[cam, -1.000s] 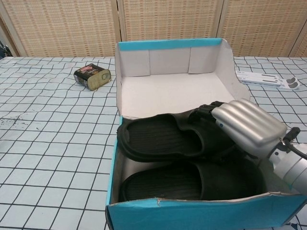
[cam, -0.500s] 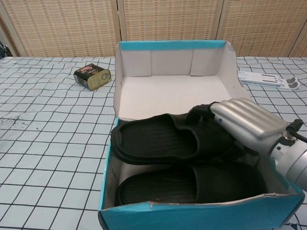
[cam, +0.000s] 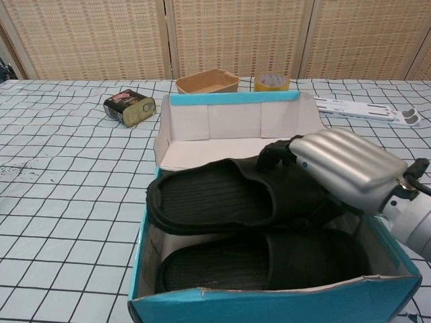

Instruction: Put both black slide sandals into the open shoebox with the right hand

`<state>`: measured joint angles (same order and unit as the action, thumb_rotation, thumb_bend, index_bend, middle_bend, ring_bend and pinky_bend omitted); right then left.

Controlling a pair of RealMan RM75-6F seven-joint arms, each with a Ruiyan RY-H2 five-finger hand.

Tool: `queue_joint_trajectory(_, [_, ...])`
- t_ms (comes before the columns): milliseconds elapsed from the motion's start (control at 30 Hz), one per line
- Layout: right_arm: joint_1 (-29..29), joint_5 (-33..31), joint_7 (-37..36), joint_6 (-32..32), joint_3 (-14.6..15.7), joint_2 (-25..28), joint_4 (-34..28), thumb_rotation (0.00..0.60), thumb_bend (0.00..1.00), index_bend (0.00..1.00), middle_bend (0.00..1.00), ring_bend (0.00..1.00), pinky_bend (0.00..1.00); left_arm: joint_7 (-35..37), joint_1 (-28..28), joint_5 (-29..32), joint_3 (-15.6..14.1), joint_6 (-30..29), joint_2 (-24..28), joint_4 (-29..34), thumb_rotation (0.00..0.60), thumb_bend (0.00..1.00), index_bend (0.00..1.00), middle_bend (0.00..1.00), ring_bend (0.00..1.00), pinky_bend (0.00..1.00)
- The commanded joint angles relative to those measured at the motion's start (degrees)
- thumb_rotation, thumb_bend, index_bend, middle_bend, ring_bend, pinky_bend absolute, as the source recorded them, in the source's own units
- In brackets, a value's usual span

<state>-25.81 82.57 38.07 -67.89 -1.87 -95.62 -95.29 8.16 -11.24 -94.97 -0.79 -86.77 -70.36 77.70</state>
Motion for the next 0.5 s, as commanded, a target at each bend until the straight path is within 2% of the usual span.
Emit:
queue_joint_trajectory(33, [-0.2, -1.4, 3.7, 0.6, 0.0, 0.4, -2.6, 0.600, 0.09, 0.74, 0.68, 0.56, 0.64, 0.0, 0.0, -0.1, 0.0, -0.1, 0.0, 0.0, 0.600, 0.40, 0.10, 0.04, 0.08, 0.31])
queue_joint_trajectory(267, [0.0, -4.5, 10.0, 1.0, 0.8, 0.9, -6.1, 0.600, 0.09, 0.74, 0.68, 0.56, 0.64, 0.2, 0.0, 0.0, -0.1, 0.1, 0.1, 0.0, 0.600, 0.40, 0.10, 0.04, 0.08, 0.31])
queue_joint_trajectory(500, [0.3, -7.3, 10.8, 2.3, 2.3, 0.7, -3.9, 0.600, 0.09, 0.74, 0.68, 0.56, 0.64, 0.2, 0.0, 0.0, 0.0, 0.1, 0.1, 0.1, 0.600, 0.40, 0.10, 0.04, 0.08, 0.31])
